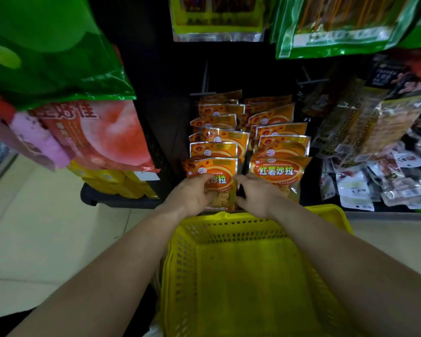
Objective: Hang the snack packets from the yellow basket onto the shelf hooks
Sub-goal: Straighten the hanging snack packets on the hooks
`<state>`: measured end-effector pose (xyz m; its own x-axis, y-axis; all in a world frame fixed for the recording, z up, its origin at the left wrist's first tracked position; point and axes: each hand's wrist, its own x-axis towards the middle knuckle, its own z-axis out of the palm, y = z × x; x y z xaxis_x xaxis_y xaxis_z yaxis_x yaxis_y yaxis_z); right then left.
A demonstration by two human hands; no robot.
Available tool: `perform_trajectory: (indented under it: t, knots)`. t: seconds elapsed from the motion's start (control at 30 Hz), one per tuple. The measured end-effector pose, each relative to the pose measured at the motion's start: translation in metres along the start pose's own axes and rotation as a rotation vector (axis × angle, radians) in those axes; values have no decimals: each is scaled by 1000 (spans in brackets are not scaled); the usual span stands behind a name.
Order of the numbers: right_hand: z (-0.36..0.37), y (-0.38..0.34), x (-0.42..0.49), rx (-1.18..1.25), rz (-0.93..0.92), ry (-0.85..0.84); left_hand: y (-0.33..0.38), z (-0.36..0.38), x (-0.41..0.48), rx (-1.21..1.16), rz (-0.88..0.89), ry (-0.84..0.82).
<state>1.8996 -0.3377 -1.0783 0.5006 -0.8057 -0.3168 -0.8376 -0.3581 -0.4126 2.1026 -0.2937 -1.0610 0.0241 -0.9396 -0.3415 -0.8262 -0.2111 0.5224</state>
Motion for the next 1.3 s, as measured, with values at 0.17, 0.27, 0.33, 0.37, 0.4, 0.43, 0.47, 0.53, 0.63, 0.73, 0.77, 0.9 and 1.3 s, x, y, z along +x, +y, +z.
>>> perform_trajectory:
  t: [0.17,0.27,0.33,0.37,0.4,0.43,0.47,0.53,0.63,0.73,0.77,0.9,1.3]
  knots:
    - [-14,-16,2,-86,-68,294,20,-30,12,-37,74,172]
    - [-9,-26,15,-202,-91,299,31,-42,35,-54,78,240]
    - [1,-30,28,-252,-76,254,37,-44,56,26,71,273]
    - [7,-31,35,-280,-65,245,39,-44,66,73,63,283]
    - [12,-31,41,-311,-51,249,41,-43,77,109,52,290]
    - [18,-30,48,-342,-35,265,43,-42,87,134,43,294]
    - [23,-29,53,-366,-17,285,43,-40,97,153,37,298]
    - [30,-26,62,-371,12,327,43,-38,116,176,38,307]
    - [36,-22,74,-328,38,352,42,-32,141,212,48,298]
    - [40,-20,81,-276,64,344,40,-27,154,227,88,279]
    - [42,-19,82,-260,74,347,40,-27,156,196,98,313]
    - [48,-21,81,-246,113,400,36,-33,158,250,60,465]
    - [49,-20,82,-233,148,427,33,-41,141,446,111,480]
